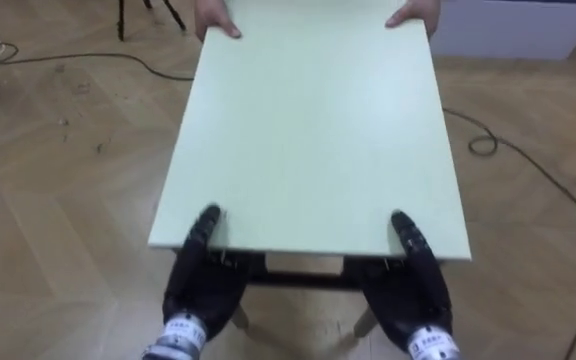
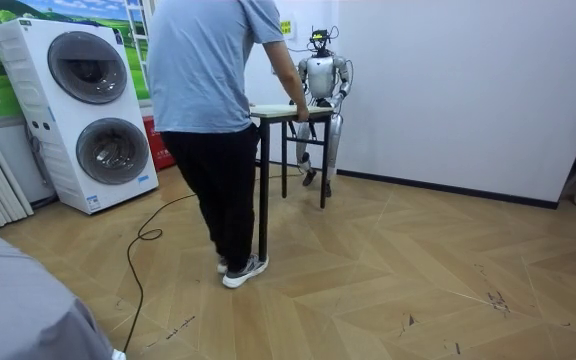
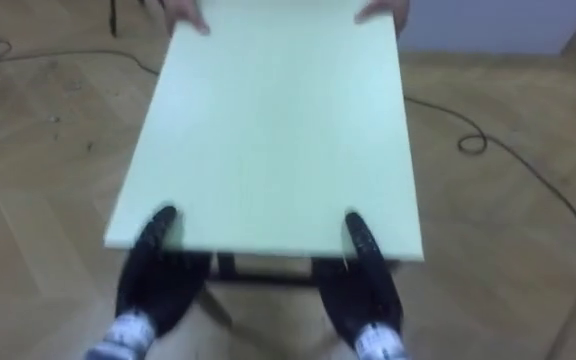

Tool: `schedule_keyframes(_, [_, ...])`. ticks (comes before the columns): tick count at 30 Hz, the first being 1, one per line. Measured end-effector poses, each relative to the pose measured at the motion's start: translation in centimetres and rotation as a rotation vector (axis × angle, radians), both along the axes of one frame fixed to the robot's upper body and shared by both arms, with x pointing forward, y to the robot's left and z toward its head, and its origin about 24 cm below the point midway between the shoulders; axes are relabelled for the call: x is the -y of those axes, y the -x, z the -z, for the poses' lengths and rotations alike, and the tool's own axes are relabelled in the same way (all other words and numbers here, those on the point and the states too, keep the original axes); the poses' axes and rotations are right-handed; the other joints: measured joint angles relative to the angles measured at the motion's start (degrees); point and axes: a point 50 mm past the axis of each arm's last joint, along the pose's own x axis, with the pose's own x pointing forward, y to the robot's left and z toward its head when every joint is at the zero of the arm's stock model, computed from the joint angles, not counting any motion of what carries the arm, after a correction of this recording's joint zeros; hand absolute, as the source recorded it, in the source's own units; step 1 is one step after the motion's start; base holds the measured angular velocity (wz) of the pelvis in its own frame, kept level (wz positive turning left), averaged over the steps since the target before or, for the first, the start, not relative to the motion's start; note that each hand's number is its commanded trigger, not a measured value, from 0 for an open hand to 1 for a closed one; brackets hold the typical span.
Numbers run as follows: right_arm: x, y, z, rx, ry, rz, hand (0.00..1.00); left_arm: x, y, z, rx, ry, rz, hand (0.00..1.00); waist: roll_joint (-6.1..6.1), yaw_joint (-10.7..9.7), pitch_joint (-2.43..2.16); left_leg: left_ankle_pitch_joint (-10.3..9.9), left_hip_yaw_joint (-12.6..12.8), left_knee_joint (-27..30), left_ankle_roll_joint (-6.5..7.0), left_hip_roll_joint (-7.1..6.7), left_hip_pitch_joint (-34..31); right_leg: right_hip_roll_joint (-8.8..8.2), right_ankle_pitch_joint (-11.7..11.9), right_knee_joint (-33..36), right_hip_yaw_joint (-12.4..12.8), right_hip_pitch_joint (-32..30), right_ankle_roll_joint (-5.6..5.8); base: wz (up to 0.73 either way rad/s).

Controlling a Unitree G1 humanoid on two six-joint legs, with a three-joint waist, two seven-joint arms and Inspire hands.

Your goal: Move table with human

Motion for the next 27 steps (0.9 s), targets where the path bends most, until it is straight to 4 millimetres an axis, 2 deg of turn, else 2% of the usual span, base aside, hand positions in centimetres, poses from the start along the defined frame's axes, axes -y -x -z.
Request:
schedule_keyframes(2, [0.0,0.0,0.0,0.007,-0.005,0.003,1.0,0.0,-0.1,-0.2,0.009,-0.005,0.002,1.0,-0.09,-0.1,0.01,0.1,0.2,0.4,0.27,-0.06,-0.9,-0.01,-0.3,-0.4,0.8,-0.8,0.46,-0.04])
schedule_keyframes(3, [-0.1,-0.1,-0.1,0.015,-0.005,0.003,1.0,-0.1,-0.2,-0.3,0.015,-0.006,0.0,1.0,-0.09,0.1,0.01,0.2,0.2,1.0,0.43,-0.04,-1.7,-0.01,-1.1,-2.2,1.3,-0.6,1.84,-0.21])
schedule_keyframes(4, [-0.1,-0.2,-0.2,0.02,-0.004,0.0,1.0,-0.1,-0.2,-0.3,0.018,-0.009,-0.003,1.0,-0.12,0.4,0.0,0.2,0.0,1.6,0.43,-0.07,-2.5,-0.11,-1.9,-3.8,2.0,-0.5,2.54,-0.27])
schedule_keyframes(5, [-0.1,-0.2,-0.2,0.022,-0.002,-0.003,1.0,-0.2,-0.2,-0.4,0.02,-0.011,-0.004,1.0,-0.14,0.6,0.01,0.2,-0.4,1.9,0.43,-0.15,-2.7,-0.15,-2.3,-4.4,1.8,-0.4,2.7,-0.37])
schedule_keyframes(6, [-0.1,-0.3,-0.3,0.026,0.0,-0.01,1.0,-0.3,-0.3,-0.4,0.024,-0.014,-0.006,1.0,-0.29,1.1,0.03,0.2,-1.9,2.2,0.42,-0.25,-3.2,-0.11,-3.6,-6.2,1.7,-0.2,2.65,-0.38])
schedule_keyframes(7, [-0.3,-0.5,-0.4,0.033,0.001,-0.012,1.0,-0.6,-0.4,-0.5,0.034,-0.016,-0.012,1.0,-0.54,1.3,0.17,0.3,-4.2,3.9,0.36,-0.32,-4.6,0.07,-5.6,-10.8,1.3,1.2,2.07,-0.31])
schedule_keyframes(8, [-0.6,-0.7,-0.5,0.04,-0.009,-0.008,1.0,-0.7,-0.4,-0.6,0.042,-0.018,-0.015,1.0,-0.78,1.3,0.49,0.3,-4.5,6.7,0.24,-0.06,-6.0,0.09,-6.5,-13.4,1.1,2.5,1.72,-0.12])
schedule_keyframes(9, [-0.9,-0.9,-0.6,0.049,-0.018,-0.006,1.0,-0.9,-0.8,-0.9,0.06,-0.024,-0.012,1.0,-1.53,1.6,1.64,2.1,-4.1,18.2,-1.51,1.4,-11.4,0.47,-8.4,-17.9,2.1,6.0,1.85,0.07])
schedule_keyframes(10, [-0.7,-1.0,-0.6,0.053,-0.026,0.003,1.0,-0.8,-1.2,-1.2,0.073,-0.028,0.003,1.0,-1.76,1.8,2.65,1.4,-5.0,20.9,-2.34,1.78,-18.3,0.99,-10.1,-20.3,3.4,7.7,1.95,0.18])
schedule_keyframes(11, [-0.4,-1.1,-0.7,0.062,-0.026,0.004,1.0,-0.5,-1.3,-1.3,0.079,-0.021,0.012,1.0,-0.71,1.4,2.31,3.4,-6.0,14.4,-2.78,2.02,-20.4,1.96,-10.8,-20.1,3.4,7.0,2.15,0.18])
schedule_keyframes(12, [0.1,-1.2,-0.8,0.08,-0.026,0.009,1.0,-0.1,-1.5,-1.8,0.105,-0.018,0.033,1.0,0.54,1.6,2.03,10.4,-4.6,9.6,0.95,4.36,-23.3,3.77,-14.1,-16.8,2.2,4.8,2.28,0.28])
schedule_keyframes(13, [0.0,-1.4,-0.9,0.08,-0.054,0.038,1.0,-0.2,-2.0,-2.2,0.131,-0.041,0.068,1.0,-1.26,1.3,1.89,10.7,-2.8,9.5,1.38,4.2,-23.8,3.24,-17.0,-14.4,0.3,3.7,1.13,0.28])
schedule_keyframes(14, [0.1,-1.5,-0.9,0.075,-0.06,0.04,1.0,-0.1,-2.4,-2.3,0.129,-0.045,0.076,1.0,-1.17,1.4,1.95,11.1,-2.8,9.0,1.92,4.42,-23.9,3.63,-17.3,-14.6,-0.5,3.8,0.68,0.23])
schedule_keyframes(15, [0.0,-1.6,-0.9,0.066,-0.068,0.039,1.0,-0.1,-2.6,-2.2,0.121,-0.059,0.077,1.0,-1.12,2.3,1.96,12.4,-2.1,7.5,1.95,5.27,-23.5,4.36,-17.5,-15.9,-1.3,3.9,0.34,-0.14])
schedule_keyframes(16, [-0.1,-1.6,-0.8,0.054,-0.069,0.034,1.0,-0.3,-2.9,-2.2,0.124,-0.068,0.074,1.0,-0.89,3.7,1.97,14.0,-1.7,5.8,1.41,6.39,-22.8,5.43,-17.3,-18.7,-1.0,3.9,0.65,-0.4])
schedule_keyframes(17, [-0.1,-1.4,-0.4,0.034,-0.068,0.033,1.0,-0.3,-2.6,-1.8,0.109,-0.074,0.076,1.0,-0.1,4.8,1.52,16.4,-2.0,2.9,0.58,7.56,-21.6,7.13,-15.4,-19.8,-0.8,3.7,-0.5,-0.41])
schedule_keyframes(18, [-0.1,-1.3,-0.3,0.028,-0.067,0.032,1.0,-0.2,-2.5,-1.7,0.105,-0.072,0.078,1.0,0.12,5.2,1.39,17.8,-2.0,1.0,-0.02,8.01,-20.8,7.98,-14.5,-20.4,-0.7,3.7,-1.01,-0.28])
schedule_keyframes(19, [-0.1,-1.2,0.0,0.018,-0.066,0.03,1.0,-0.2,-2.4,-1.5,0.096,-0.077,0.078,1.0,0.57,6.1,1.24,21.5,-2.4,-4.0,-1.28,8.22,-18.6,9.5,-12.8,-21.8,-0.8,3.6,-2.13,-0.15])
schedule_keyframes(20, [-0.2,-1.2,0.0,0.013,-0.066,0.028,1.0,-0.3,-2.3,-1.4,0.092,-0.08,0.074,1.0,0.87,6.4,1.13,23.6,-3.0,-6.9,-2.22,8.41,-17.6,10.43,-12.0,-22.3,-0.8,3.5,-2.68,-0.08])
schedule_keyframes(21, [-0.2,-1.1,0.2,0.006,-0.067,0.026,1.0,-0.5,-2.0,-1.2,0.084,-0.085,0.064,1.0,1.6,6.4,0.73,28.0,-3.6,-13.0,-6.43,9.04,-15.7,12.23,-10.3,-23.6,-1.5,3.2,-3.93,0.08])
schedule_keyframes(22, [-0.2,-1.0,0.3,0.002,-0.066,0.026,1.0,-0.5,-1.9,-1.2,0.08,-0.088,0.062,1.0,2.2,6.4,0.53,32.2,-5.7,-18.2,-13.19,9.44,-13.9,13.38,-8.9,-24.1,-3.0,2.5,-5.55,0.13])
schedule_keyframes(23, [-0.2,-1.0,0.4,-0.001,-0.065,0.028,1.0,-0.6,-1.8,-1.1,0.078,-0.09,0.058,1.0,2.13,6.1,0.62,31.9,-6.9,-17.2,-13.76,9.44,-13.7,12.99,-8.5,-24.0,-3.6,2.2,-6.28,-0.05])
schedule_keyframes(24, [-0.2,-0.9,0.7,-0.014,-0.063,0.024,1.0,-0.7,-1.5,-0.8,0.064,-0.089,0.04,1.0,1.51,6.6,0.81,27.7,-7.4,-9.8,-9.59,9.37,-14.1,11.81,-8.2,-23.3,-5.8,1.8,-7.04,-0.4])
schedule_keyframes(25, [-0.2,-0.9,0.8,-0.019,-0.05,0.012,1.0,-0.7,-0.9,-0.4,0.047,-0.077,0.024,1.0,1.58,7.4,0.81,21.8,-7.6,-1.4,-7.44,9.42,-14.2,10.96,-7.5,-23.3,-7.1,1.6,-7.69,-0.52])
schedule_keyframes(26, [-0.2,-0.9,0.8,-0.018,-0.041,0.007,1.0,-0.6,-0.6,-0.3,0.041,-0.071,0.018,1.0,1.78,7.6,0.84,19.1,-8.0,2.3,-7.56,9.41,-14.2,10.71,-6.9,-23.5,-7.8,1.6,-7.77,-0.46])
schedule_keyframes(27, [-0.1,-0.8,0.8,-0.019,-0.031,0.001,1.0,-0.5,-0.3,-0.1,0.031,-0.06,0.008,1.0,2.16,7.6,0.85,13.9,-9.3,9.5,-7.44,9.25,-13.9,10.3,-5.8,-23.8,-9.8,1.5,-7.62,-0.15])
